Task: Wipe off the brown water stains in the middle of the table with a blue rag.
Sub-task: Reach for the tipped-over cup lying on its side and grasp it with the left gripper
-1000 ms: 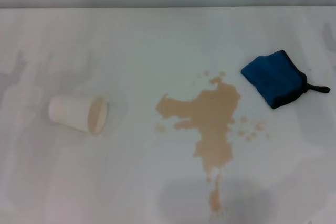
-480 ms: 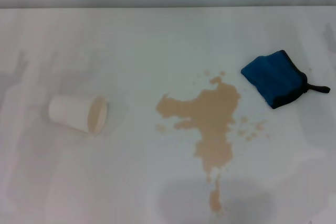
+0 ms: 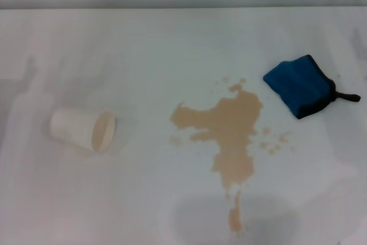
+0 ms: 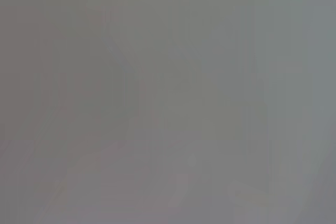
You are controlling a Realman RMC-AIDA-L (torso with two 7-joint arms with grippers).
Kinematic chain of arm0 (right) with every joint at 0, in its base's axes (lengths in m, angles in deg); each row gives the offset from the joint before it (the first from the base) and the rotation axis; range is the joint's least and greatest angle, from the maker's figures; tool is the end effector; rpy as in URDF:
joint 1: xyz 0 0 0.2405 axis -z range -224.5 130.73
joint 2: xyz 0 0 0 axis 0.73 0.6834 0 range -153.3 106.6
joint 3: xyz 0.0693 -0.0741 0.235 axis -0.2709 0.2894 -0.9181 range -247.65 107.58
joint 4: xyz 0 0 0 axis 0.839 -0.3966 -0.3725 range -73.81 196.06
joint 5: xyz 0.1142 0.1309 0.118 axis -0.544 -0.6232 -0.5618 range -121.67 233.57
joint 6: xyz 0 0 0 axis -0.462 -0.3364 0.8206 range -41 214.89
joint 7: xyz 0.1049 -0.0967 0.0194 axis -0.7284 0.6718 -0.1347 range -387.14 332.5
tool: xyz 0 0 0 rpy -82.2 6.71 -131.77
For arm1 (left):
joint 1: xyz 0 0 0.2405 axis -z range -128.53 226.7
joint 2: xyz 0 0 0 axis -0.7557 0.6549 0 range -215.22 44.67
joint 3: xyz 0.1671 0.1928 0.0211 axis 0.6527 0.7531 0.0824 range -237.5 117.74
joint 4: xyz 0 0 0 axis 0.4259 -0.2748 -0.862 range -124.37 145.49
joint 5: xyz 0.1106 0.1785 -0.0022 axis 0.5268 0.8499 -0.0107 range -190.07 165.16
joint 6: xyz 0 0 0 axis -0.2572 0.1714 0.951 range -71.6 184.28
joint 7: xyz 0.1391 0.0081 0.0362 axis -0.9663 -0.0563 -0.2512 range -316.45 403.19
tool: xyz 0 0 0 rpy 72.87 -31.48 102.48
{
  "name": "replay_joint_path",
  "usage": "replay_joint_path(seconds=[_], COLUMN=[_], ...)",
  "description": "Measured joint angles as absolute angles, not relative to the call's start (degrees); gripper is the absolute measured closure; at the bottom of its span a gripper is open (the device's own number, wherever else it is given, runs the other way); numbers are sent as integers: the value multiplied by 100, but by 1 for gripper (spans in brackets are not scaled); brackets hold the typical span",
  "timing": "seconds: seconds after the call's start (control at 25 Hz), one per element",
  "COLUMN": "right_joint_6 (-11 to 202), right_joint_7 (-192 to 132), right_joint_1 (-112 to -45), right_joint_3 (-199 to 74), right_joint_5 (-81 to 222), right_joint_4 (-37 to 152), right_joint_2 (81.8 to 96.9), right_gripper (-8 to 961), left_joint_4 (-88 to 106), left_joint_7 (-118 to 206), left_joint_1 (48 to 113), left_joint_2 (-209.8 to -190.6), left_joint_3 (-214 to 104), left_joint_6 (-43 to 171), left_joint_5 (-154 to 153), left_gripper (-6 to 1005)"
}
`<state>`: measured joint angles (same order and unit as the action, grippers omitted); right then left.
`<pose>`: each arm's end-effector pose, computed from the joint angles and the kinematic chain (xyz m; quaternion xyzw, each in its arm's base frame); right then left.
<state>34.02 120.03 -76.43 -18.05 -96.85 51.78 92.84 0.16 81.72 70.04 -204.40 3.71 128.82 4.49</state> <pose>0.3611 0.3767 0.0509 -0.6246 0.3521 0.3226 0.6179 -0.3494 0.3206 0.0427 -0.5955 -0.3181 -0.4491 0.5853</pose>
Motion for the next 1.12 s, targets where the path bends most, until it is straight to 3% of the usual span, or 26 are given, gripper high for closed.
replay_joint_path(seconds=[0.16,0.52,1.12], right_joint_6=[3240,3228,3123], right_joint_7=[11996,11989,11920], right_joint_1=[-7617,-7614,-7609], right_joint_3=[-1735,-1647,-1635], right_joint_5=[-9682,-9680,-9676], right_joint_4=[5201,5215,5213], right_joint_2=[9284,9284,9267], right_gripper=[247,249,252], left_joint_4=[-18,-1150,-3381], left_joint_7=[8810,11889,14384], left_joint_1=[7124,7436,7100], left_joint_2=[-20382,-19744,-18905], left_joint_3=[390,392,-84], left_joint_6=[12846,12476,12977], left_joint_5=[612,2940,5775], left_gripper=[112,112,127])
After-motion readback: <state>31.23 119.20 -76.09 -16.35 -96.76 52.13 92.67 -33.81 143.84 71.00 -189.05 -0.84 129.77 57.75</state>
